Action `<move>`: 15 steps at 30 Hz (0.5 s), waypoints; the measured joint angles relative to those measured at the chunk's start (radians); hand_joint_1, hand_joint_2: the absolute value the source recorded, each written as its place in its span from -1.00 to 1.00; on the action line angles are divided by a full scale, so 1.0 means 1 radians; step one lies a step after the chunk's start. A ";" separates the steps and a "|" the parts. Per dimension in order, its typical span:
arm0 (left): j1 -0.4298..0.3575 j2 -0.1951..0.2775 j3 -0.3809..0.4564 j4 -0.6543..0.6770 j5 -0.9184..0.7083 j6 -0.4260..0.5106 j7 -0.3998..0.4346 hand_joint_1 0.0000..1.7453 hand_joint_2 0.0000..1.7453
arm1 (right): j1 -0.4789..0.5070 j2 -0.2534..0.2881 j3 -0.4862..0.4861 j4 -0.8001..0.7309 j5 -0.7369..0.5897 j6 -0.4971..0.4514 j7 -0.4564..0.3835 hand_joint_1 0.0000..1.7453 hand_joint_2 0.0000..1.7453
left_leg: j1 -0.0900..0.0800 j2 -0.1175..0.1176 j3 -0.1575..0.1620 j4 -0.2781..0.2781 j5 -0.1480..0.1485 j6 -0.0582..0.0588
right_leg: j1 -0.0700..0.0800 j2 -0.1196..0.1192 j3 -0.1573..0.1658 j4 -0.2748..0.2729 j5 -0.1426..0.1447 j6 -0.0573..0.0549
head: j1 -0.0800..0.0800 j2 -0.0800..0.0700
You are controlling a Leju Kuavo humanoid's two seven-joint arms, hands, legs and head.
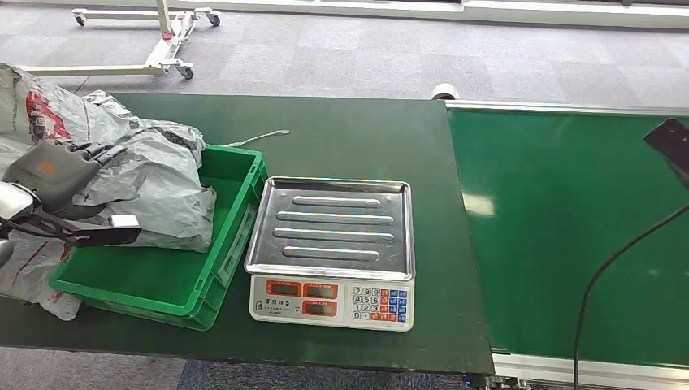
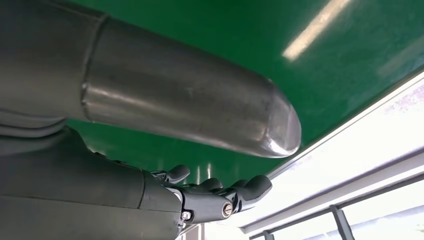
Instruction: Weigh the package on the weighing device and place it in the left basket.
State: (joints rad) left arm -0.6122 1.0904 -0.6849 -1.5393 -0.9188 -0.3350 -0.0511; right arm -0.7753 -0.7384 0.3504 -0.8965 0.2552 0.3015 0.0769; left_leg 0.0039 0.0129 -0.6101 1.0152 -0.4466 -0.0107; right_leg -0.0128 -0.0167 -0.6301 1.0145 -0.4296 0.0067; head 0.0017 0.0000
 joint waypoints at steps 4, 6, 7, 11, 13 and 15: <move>0.008 -0.036 0.017 0.007 -0.050 0.010 -0.015 -1.00 -1.00 | 0.013 -0.009 -0.004 -0.018 -0.013 0.005 0.013 -1.00 -1.00 | 0.000 0.000 0.000 0.000 0.000 0.000 | -0.001 0.000 0.000 0.000 0.000 0.000 | 0.000 0.000; 0.005 -0.054 0.023 0.014 -0.065 0.014 -0.020 -1.00 -1.00 | 0.020 -0.016 -0.009 -0.029 -0.020 0.008 0.016 -1.00 -1.00 | 0.000 0.000 0.000 0.000 0.000 0.000 | -0.001 0.000 0.000 0.000 0.000 0.000 | 0.000 0.000; 0.002 -0.063 0.026 0.017 -0.070 0.016 -0.021 -1.00 -1.00 | 0.026 -0.021 -0.014 -0.035 -0.024 0.010 0.016 -1.00 -1.00 | 0.000 0.000 0.000 0.000 0.000 0.000 | -0.001 0.000 0.000 0.000 0.000 0.000 | 0.000 0.000; -0.031 -0.093 0.036 0.020 -0.076 0.031 -0.018 -1.00 -1.00 | 0.050 -0.038 -0.033 -0.062 -0.039 0.011 0.014 -1.00 -1.00 | 0.000 0.000 0.000 0.000 0.000 0.000 | -0.001 0.000 0.000 0.000 0.000 0.000 | 0.000 0.000; -0.051 -0.103 0.047 0.010 -0.083 0.058 -0.007 -1.00 -1.00 | 0.054 -0.040 -0.038 -0.073 -0.033 0.009 0.015 -1.00 -1.00 | 0.000 0.000 0.000 0.000 0.000 0.000 | -0.001 0.001 0.000 0.000 0.001 0.000 | 0.000 0.000; -0.068 -0.118 0.067 -0.006 -0.105 0.108 0.009 -1.00 -1.00 | 0.058 -0.040 -0.043 -0.084 -0.016 0.001 0.014 -1.00 -1.00 | 0.000 0.001 0.000 0.000 0.000 0.000 | -0.001 0.001 -0.001 0.000 0.001 0.001 | 0.000 0.000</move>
State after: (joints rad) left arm -0.6807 0.9724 -0.6181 -1.5451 -1.0241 -0.2275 -0.0424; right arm -0.7169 -0.7786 0.3079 -0.9802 0.2393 0.3025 0.0912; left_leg 0.0037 0.0134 -0.6104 1.0155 -0.4467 -0.0106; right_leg -0.0135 -0.0155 -0.6306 1.0145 -0.4290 0.0072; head 0.0016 0.0000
